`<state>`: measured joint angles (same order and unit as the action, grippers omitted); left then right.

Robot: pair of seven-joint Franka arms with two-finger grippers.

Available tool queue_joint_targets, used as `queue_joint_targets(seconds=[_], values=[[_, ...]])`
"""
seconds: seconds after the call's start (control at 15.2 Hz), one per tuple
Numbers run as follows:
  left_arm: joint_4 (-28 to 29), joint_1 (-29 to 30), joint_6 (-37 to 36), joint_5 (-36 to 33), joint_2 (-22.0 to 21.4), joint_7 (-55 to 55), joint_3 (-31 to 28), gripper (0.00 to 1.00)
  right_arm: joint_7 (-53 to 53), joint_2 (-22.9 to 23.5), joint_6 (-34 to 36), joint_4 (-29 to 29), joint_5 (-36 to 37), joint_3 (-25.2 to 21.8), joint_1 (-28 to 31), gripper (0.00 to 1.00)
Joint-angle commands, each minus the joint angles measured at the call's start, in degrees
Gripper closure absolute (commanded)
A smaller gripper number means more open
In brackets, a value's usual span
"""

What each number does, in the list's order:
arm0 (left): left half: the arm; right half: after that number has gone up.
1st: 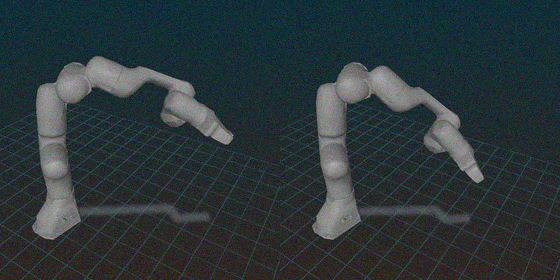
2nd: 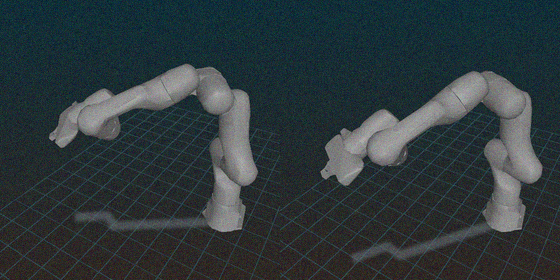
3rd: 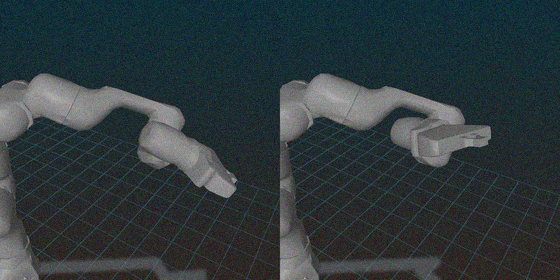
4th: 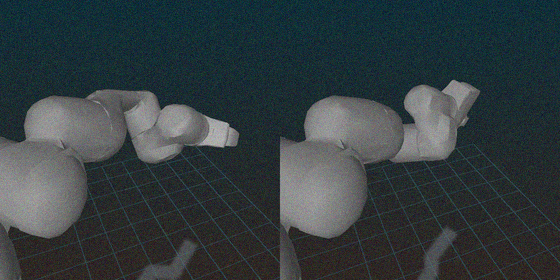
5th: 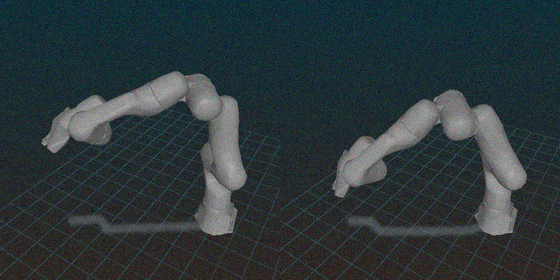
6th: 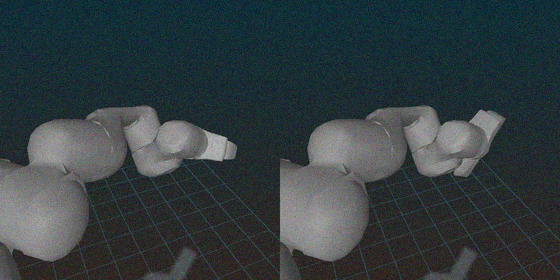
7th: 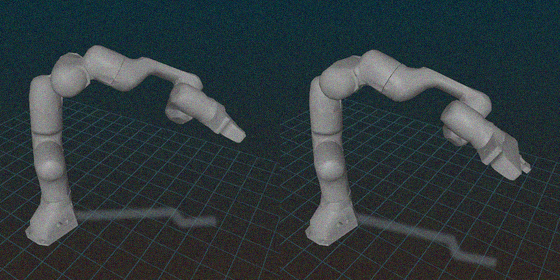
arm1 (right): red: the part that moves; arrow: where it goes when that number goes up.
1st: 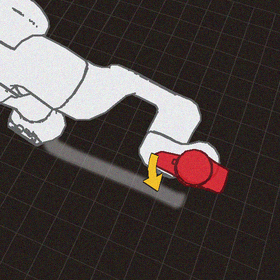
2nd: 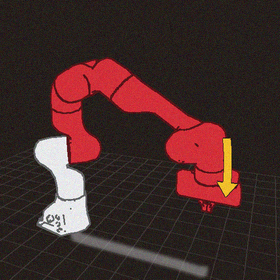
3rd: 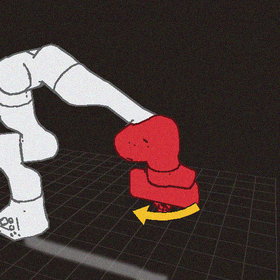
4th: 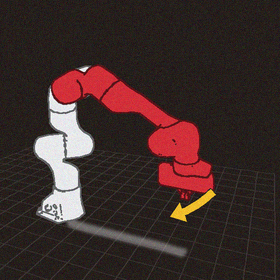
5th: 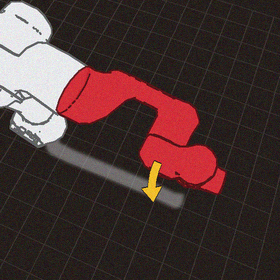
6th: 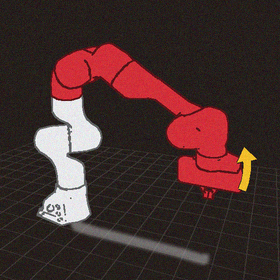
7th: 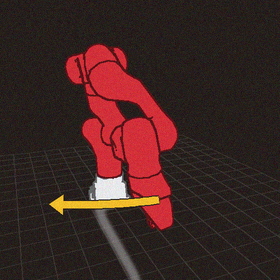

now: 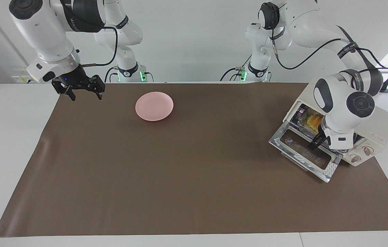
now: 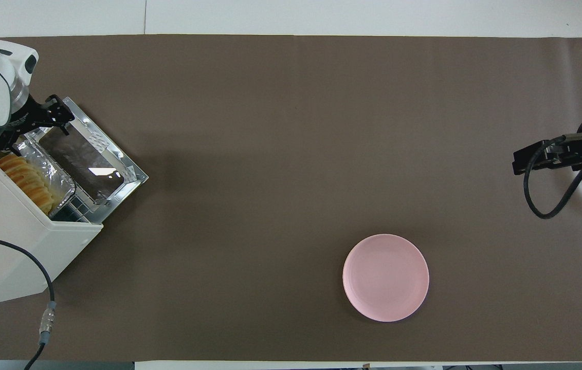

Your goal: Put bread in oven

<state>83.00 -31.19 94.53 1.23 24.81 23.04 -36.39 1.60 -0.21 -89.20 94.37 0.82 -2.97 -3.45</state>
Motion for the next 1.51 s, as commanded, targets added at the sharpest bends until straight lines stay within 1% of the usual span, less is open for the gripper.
queue_joint_targets(seconds=[0.0, 0.13, 0.2, 0.26, 0.39, 0.52, 0.59, 0.66, 0.85, 0.92, 0.98, 1.11, 1.18, 1.25, 1.31, 1.44], values=[[-2.0, -0.4, -4.5, -0.4, -6.0, -6.7, -0.5, 0.0, -0.5, -0.9, 0.7, 0.6, 0.2, 0.3, 0.3, 0.0], [-4.8, 0.4, -7.0, 0.7, -12.2, -8.3, -0.3, 0.0, -0.5, -0.9, 0.7, 0.6, 0.2, 0.3, 0.3, 0.0], [-5.9, 0.2, -8.7, 0.7, -14.1, -8.3, 0.0, 0.0, -0.5, -0.9, 0.7, 0.6, 0.2, 0.3, 0.3, 0.0], [-6.0, -0.1, -11.1, 0.9, -14.4, -8.4, 0.0, 0.0, -0.5, -0.9, 0.7, 0.6, 0.2, 0.3, 0.3, 0.0], [-4.7, -0.3, -12.4, 2.7, -15.9, -10.5, 0.2, 0.0, -0.5, -0.9, 0.7, 0.6, 0.2, 0.3, 0.3, 0.0], [0.5, -0.2, -13.6, 4.0, -17.7, -18.4, 0.0, 0.0, -0.5, -0.9, 0.7, 0.6, 0.2, 0.3, 0.4, 0.0], [0.9, 0.1, -15.2, 4.1, -16.7, -23.3, -0.1, 0.0, -0.6, -0.9, 0.7, 0.6, 0.2, 0.3, 0.4, 0.0], [1.6, 0.2, -15.2, 4.3, -16.8, -24.9, 0.2, 0.0, -0.5, -0.9, 0.7, 0.6, 0.2, 0.3, 0.3, 0.0], [2.2, 1.2, -15.7, 4.4, -16.8, -25.2, 1.8, 0.0, -0.5, -0.9, 0.7, 0.6, 0.2, 0.3, 0.3, 0.0], [1.9, 3.3, -16.2, 4.7, -16.8, -25.2, 4.2, 0.0, -0.5, -0.9, 0.7, 0.6, 0.2, 0.3, 0.4, 0.0], [1.9, 8.3, -16.0, 4.7, -17.0, -25.2, 9.0, 0.0, -0.5, -0.9, 0.7, 0.6, 0.2, 0.3, 0.3, 0.0], [1.7, 22.2, -16.3, 4.6, -17.5, -25.1, 23.6, 0.0, -0.6, -0.9, 0.7, 0.6, 0.2, 0.3, 0.3, 0.0], [2.0, 26.6, -16.0, 4.1, -17.5, -24.7, 28.5, 0.0, -0.6, -0.9, 0.7, 0.6, 0.2, 0.3, 0.3, 0.0], [2.3, 27.0, -15.8, 3.7, -17.5, -24.5, 29.9, 0.0, -0.6, -0.9, 0.7, 0.6, 0.2, 0.3, 0.3, 0.0], [2.2, 26.9, -16.6, 3.7, -17.6, -24.4, 29.9, 0.0, -0.6, -0.9, 0.7, 0.5, 0.2, 0.3, 0.3, 0.0], [2.4, 27.2, -17.6, 3.6, -20.2, -24.3, 29.9, 0.0, -0.5, -0.9, 0.7, 0.6, 0.2, 0.3, 0.4, 0.0]])
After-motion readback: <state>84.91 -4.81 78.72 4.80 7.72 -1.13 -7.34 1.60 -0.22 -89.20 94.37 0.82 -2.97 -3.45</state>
